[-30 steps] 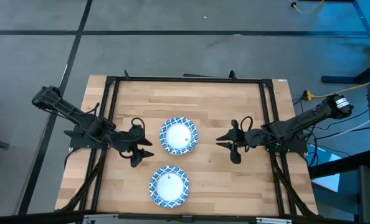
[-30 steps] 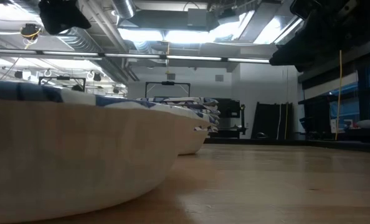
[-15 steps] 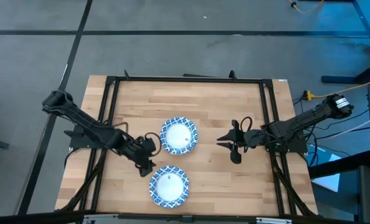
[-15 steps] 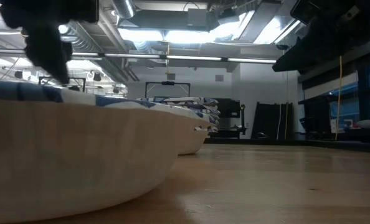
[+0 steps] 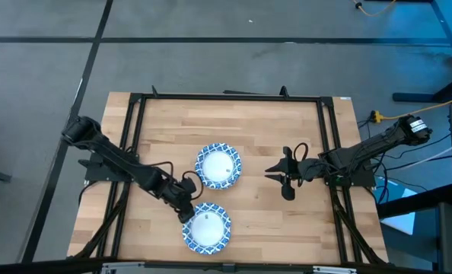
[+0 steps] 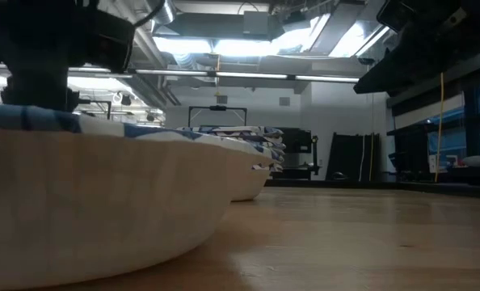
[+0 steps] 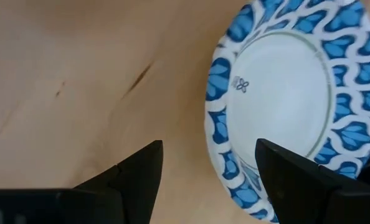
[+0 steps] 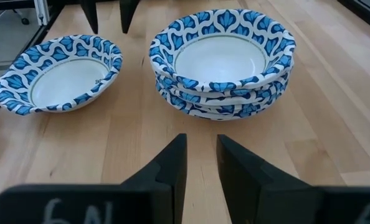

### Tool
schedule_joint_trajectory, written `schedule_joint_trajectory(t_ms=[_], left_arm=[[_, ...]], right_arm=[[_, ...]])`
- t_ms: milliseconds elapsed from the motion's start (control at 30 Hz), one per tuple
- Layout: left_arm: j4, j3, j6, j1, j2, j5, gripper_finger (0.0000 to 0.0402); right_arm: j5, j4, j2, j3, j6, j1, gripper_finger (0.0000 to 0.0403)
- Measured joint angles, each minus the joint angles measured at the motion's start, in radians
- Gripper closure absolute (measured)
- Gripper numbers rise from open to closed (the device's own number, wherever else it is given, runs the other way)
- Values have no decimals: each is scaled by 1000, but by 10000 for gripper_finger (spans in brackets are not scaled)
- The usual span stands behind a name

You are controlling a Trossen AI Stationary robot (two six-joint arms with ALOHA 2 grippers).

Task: Nest bowls inside each other
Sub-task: Stack the white bowl on the white bowl

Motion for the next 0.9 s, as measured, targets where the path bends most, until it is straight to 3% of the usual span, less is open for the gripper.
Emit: schedule_joint_trajectory(t_ms=[700, 900], left_arm=[[93, 0, -28, 0, 96, 44, 154], [83, 0, -29, 1, 96, 39, 184]], right_arm=[[0, -18, 0, 0, 0, 0, 315], [0, -18, 0, 0, 0, 0, 315]])
